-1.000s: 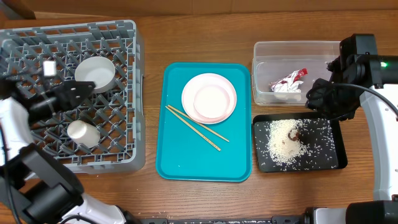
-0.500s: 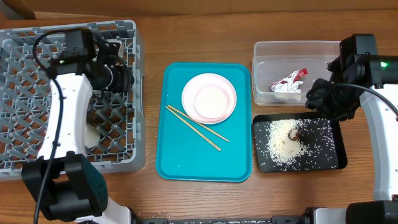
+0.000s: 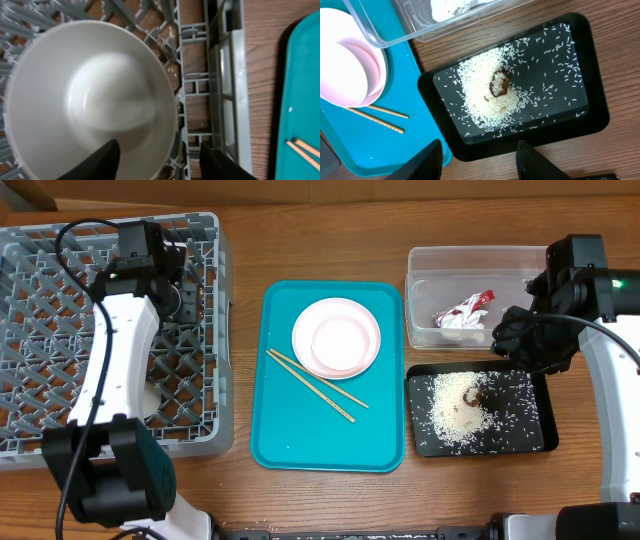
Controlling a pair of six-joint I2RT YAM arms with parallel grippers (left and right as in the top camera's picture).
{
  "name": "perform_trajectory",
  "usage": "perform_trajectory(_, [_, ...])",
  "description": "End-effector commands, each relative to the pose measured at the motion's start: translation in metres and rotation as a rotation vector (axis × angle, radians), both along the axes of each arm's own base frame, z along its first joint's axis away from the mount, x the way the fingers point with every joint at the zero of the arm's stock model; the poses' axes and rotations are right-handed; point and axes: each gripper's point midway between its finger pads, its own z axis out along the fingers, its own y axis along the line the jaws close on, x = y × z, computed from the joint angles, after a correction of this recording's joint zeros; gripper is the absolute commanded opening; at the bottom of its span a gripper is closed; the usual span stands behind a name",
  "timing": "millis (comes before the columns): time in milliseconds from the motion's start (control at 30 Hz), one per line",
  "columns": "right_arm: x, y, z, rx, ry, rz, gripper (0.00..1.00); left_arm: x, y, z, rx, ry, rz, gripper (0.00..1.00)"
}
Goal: Sort waste into correct bins and load items into the dishwasher
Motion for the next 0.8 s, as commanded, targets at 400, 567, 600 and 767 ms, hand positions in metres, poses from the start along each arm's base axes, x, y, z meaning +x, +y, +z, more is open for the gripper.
perform_trajectory(400, [0.0, 0.0, 0.009, -0.007, -0.022, 0.001, 0.49, 0.004, -0.002, -0.01, -0.014, 0.022, 0.01, 0.04])
perform_trajectory(567, [-0.001, 0.0, 0.009, -0.007, -0.018, 0.001, 0.49, 0.004, -0.014, 0.009, -0.089, -0.005, -0.014, 0.04])
perform_trajectory(600, [-0.001, 0.0, 0.009, -0.007, -0.018, 0.001, 0.49, 0.004, -0.019, 0.018, -0.116, -0.025, -0.026, 0.04])
perform_trajectory(767, [-0.003, 0.0, 0.008, -0.007, -0.01, 0.002, 0.49, -0.005, -0.044, 0.079, -0.359, -0.179, -0.161, 0.04])
